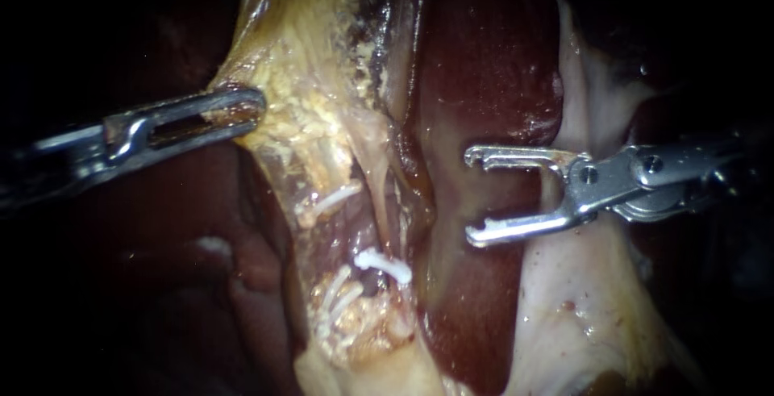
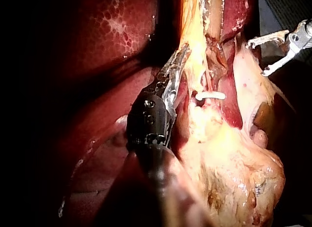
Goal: Going back first clip right tube
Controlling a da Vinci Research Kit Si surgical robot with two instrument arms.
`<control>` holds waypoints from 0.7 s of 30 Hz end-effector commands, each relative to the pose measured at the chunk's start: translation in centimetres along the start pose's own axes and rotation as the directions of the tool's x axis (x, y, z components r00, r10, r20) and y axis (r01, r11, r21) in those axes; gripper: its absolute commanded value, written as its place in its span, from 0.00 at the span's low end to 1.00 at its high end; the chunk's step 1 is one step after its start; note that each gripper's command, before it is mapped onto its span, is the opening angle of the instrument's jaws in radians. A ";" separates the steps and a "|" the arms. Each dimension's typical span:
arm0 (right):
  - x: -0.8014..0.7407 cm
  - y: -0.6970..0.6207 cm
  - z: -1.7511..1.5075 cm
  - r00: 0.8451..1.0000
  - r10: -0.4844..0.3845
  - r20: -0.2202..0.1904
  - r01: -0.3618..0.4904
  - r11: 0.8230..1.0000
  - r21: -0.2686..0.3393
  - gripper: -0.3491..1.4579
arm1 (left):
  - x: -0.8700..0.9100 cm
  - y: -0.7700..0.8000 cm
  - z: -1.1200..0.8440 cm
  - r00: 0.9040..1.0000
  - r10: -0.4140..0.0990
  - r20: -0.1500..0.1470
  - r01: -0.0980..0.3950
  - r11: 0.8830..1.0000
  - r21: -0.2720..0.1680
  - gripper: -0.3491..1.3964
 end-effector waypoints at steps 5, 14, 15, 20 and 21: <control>-0.04 -0.01 0.06 1.000 -0.010 0.000 0.010 1.000 0.009 0.52 | 0.09 0.06 0.29 1.000 0.000 -0.006 0.000 1.000 0.008 0.00; -0.04 -0.02 0.07 1.000 -0.010 -0.001 0.010 1.000 0.010 0.52 | 0.17 0.02 0.64 1.000 0.015 -0.015 -0.015 1.000 0.018 0.00; -0.03 -0.01 0.07 1.000 -0.009 -0.001 0.009 1.000 0.010 0.52 | 0.17 0.01 0.65 1.000 0.015 -0.015 -0.015 1.000 0.018 0.00; -0.02 -0.01 0.07 1.000 -0.009 -0.001 0.009 1.000 0.009 0.52 | 0.17 0.02 0.64 1.000 0.016 -0.016 -0.015 1.000 0.018 0.00; -0.02 -0.01 0.07 1.000 -0.009 -0.001 0.009 1.000 0.009 0.52 | 0.17 0.02 0.64 1.000 0.016 -0.016 -0.015 1.000 0.018 0.00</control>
